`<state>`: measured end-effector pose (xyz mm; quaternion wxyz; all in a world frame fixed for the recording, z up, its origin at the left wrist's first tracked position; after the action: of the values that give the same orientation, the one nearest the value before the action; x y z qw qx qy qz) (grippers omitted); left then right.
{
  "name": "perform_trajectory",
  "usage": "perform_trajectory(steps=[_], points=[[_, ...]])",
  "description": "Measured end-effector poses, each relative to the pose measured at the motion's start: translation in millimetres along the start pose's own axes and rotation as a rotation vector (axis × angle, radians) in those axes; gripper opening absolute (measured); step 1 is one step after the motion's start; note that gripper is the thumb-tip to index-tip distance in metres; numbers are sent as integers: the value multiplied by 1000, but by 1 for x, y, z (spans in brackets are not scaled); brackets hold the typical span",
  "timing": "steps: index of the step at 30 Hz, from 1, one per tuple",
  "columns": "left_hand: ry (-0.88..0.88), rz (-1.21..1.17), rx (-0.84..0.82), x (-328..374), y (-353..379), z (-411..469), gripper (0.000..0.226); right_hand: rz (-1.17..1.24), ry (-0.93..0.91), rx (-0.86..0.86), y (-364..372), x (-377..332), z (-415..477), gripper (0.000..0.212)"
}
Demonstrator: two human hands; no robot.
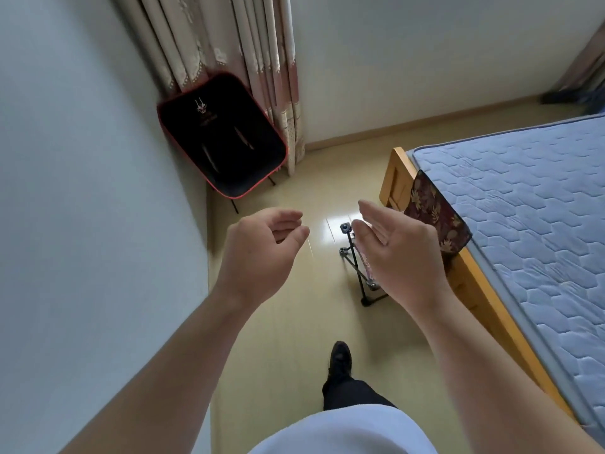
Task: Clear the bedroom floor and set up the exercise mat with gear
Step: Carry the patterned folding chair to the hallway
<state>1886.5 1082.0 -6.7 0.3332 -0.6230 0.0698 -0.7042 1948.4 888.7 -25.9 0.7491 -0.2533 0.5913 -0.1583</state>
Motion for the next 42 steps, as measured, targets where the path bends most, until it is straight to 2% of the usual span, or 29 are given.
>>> perform_trajectory(steps=[8,16,21,27,37,42], points=[[47,-13,36,-6,9,196,24,-23,-22,-3,19,-7,199,39],[80,-49,-5,-73,26,386,23,-35,26,43,83,14,369,40],[137,-92,-184,-106,47,530,21,-87,146,183,117,23,479,37],[211,-182,-438,-96,108,679,19,-119,360,363,116,40,578,38],[414,-154,-732,-70,261,830,16,-46,672,614,91,140,694,40],[555,-117,-883,-29,346,892,16,12,806,759,53,190,747,40]])
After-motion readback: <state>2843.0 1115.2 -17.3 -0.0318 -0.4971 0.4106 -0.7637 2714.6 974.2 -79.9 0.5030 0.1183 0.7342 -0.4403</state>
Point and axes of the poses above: each hand's wrist, its own z-axis towards the middle knuckle, its own y-axis out of the palm, x = y × z, the point moved 2 cm from there along z, towards the middle knuckle, and after that the axes turned 7 degrees about y, right-handed, at the moved point
